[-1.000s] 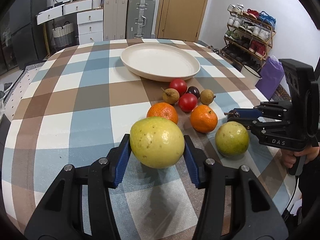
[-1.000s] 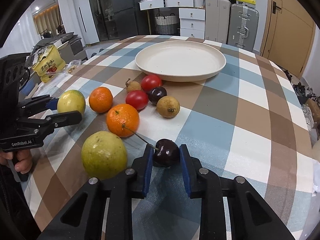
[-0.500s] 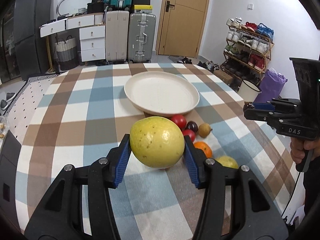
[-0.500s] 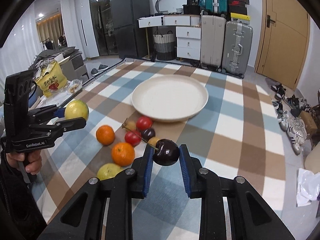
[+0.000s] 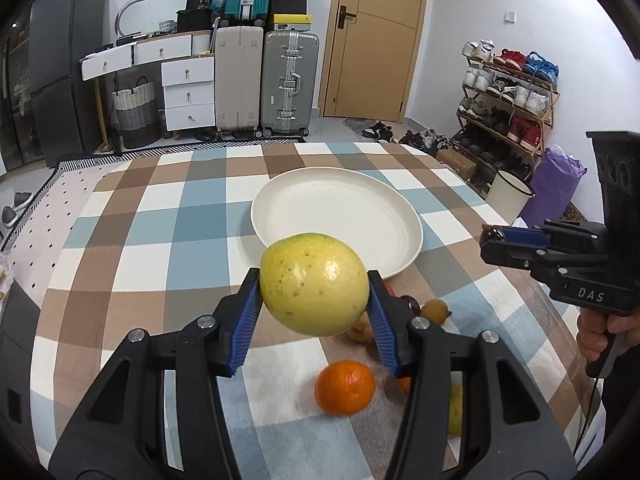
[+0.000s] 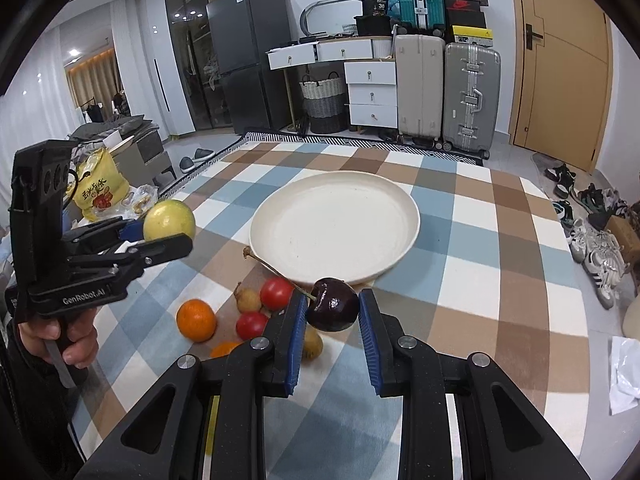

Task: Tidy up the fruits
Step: 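Carry the pomelo and cherry into the white plate and open both tools, then move the right tool to the green-yellow pear and close on it, then lift the pear with the right tool while the left tool grasps an orange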

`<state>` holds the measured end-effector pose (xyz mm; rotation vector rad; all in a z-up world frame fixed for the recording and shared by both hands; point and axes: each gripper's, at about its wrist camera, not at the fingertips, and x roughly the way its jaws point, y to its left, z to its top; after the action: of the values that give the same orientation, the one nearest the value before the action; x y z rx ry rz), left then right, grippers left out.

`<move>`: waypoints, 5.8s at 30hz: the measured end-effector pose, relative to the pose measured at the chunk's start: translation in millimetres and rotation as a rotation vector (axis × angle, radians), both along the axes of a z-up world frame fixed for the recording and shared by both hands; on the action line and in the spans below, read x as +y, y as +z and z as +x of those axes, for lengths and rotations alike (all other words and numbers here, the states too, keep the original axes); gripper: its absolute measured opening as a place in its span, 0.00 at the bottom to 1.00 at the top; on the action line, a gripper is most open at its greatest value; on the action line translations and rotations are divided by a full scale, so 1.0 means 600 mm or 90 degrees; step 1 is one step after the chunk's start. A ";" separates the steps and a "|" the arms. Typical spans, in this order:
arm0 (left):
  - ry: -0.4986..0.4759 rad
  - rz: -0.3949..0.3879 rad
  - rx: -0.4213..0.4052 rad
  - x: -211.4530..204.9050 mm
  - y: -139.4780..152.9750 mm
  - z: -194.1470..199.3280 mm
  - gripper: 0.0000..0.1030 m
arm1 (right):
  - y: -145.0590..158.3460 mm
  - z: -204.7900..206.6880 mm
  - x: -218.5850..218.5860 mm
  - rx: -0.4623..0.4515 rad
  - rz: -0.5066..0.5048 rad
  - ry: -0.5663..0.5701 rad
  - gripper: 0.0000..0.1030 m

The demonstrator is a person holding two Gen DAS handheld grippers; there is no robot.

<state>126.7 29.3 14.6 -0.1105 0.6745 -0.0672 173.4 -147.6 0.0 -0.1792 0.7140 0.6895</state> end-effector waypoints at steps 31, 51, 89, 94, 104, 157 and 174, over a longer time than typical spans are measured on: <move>-0.035 0.039 0.040 -0.045 -0.073 0.184 0.47 | -0.077 0.141 0.065 0.064 0.002 -0.012 0.26; 0.017 -0.009 -0.006 -0.003 -0.023 0.087 0.87 | -0.029 0.079 0.021 0.018 0.031 -0.045 0.87; 0.032 0.040 0.018 -0.025 -0.043 -0.121 0.99 | -0.067 -0.125 -0.011 0.067 -0.014 -0.050 1.00; 0.022 0.050 0.023 -0.034 -0.049 -0.118 0.99 | -0.072 -0.129 0.003 0.071 -0.018 -0.032 1.00; 0.022 0.037 0.048 -0.030 -0.070 -0.105 0.99 | -0.098 -0.134 0.027 0.099 -0.035 -0.005 1.00; 0.006 -0.013 0.123 -0.025 -0.115 -0.046 0.80 | -0.088 -0.145 0.019 0.062 -0.026 0.026 0.48; -0.054 -0.015 0.105 -0.045 -0.110 -0.056 0.36 | -0.080 -0.139 0.003 0.054 -0.020 0.006 0.48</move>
<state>93.0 2.1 -51.3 -0.1114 0.8434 -0.1488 89.8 -145.6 -48.2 -0.1833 0.8060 0.6977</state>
